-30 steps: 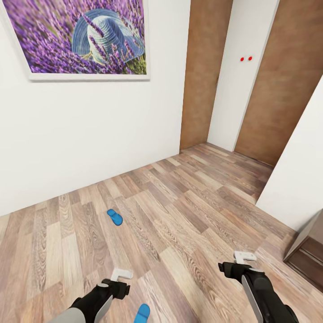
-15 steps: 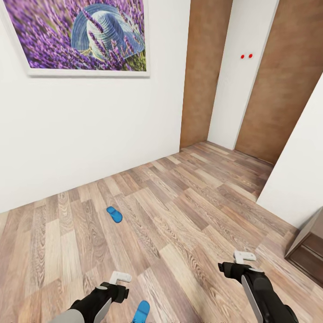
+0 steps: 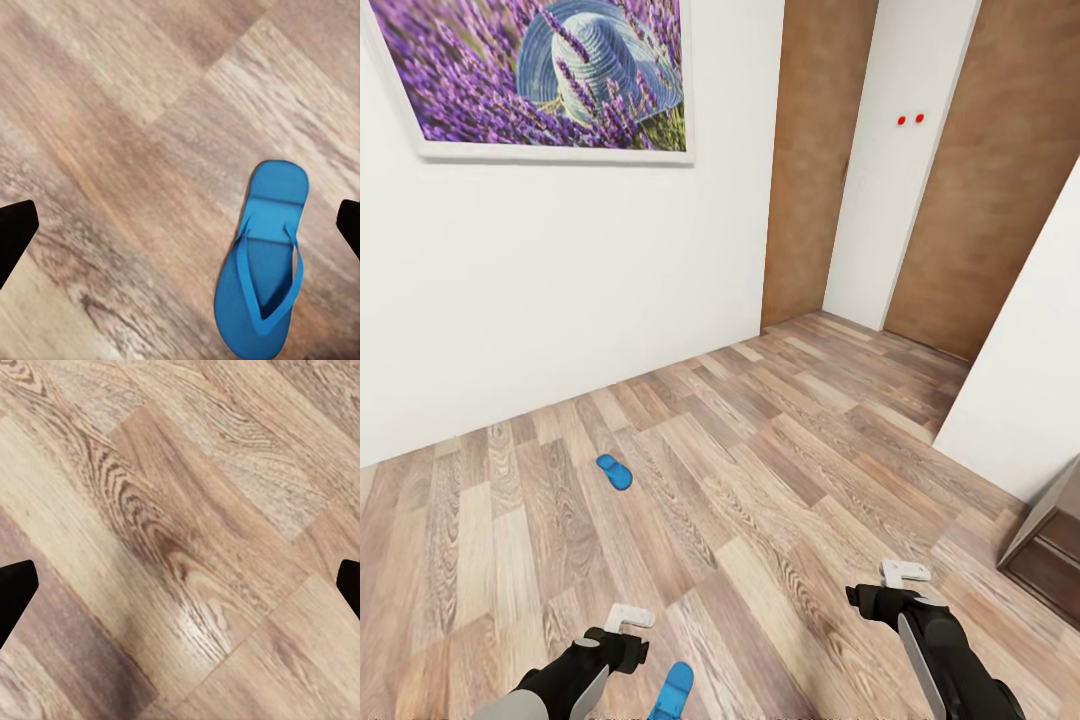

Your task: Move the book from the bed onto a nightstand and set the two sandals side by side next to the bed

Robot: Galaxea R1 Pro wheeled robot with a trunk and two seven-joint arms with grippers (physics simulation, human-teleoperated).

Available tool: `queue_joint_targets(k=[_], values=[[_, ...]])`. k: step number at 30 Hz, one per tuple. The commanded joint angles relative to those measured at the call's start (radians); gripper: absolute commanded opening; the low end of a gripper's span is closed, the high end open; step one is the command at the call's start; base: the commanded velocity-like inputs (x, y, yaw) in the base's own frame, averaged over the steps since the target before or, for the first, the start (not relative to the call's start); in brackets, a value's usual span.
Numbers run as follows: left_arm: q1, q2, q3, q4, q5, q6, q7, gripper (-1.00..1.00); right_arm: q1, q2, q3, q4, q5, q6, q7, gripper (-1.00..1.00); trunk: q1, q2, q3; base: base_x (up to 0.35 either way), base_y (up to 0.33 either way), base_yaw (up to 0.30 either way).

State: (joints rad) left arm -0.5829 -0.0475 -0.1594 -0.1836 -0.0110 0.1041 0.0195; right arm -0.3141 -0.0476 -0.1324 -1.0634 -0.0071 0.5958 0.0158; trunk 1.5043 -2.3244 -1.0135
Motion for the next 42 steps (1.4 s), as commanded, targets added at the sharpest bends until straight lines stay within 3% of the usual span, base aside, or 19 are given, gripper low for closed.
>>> queue_joint_targets(k=[1, 25, 42], values=[[0.000, 0.000, -0.005, -0.002, -0.001, 0.005, 0.002, 1.00, 0.000, 0.000, -0.001, -0.001, -0.001, 0.005, 0.002, 1.00, 0.004, -0.008, -0.004, 0.000, 0.000, 0.000], [0.000, 0.000, -0.006, -0.002, -0.001, 0.003, 0.002, 1.00, 0.000, 0.000, 0.000, -0.002, -0.003, 0.005, 0.007, 1.00, 0.096, -0.176, -0.079, 0.000, 0.000, 0.000], [0.000, -0.001, -0.006, -0.002, -0.001, 0.003, 0.002, 1.00, 0.000, 0.002, 0.002, -0.003, -0.008, 0.004, 0.009, 1.00, 0.103, -0.180, -0.145, 0.000, 0.000, 0.000]])
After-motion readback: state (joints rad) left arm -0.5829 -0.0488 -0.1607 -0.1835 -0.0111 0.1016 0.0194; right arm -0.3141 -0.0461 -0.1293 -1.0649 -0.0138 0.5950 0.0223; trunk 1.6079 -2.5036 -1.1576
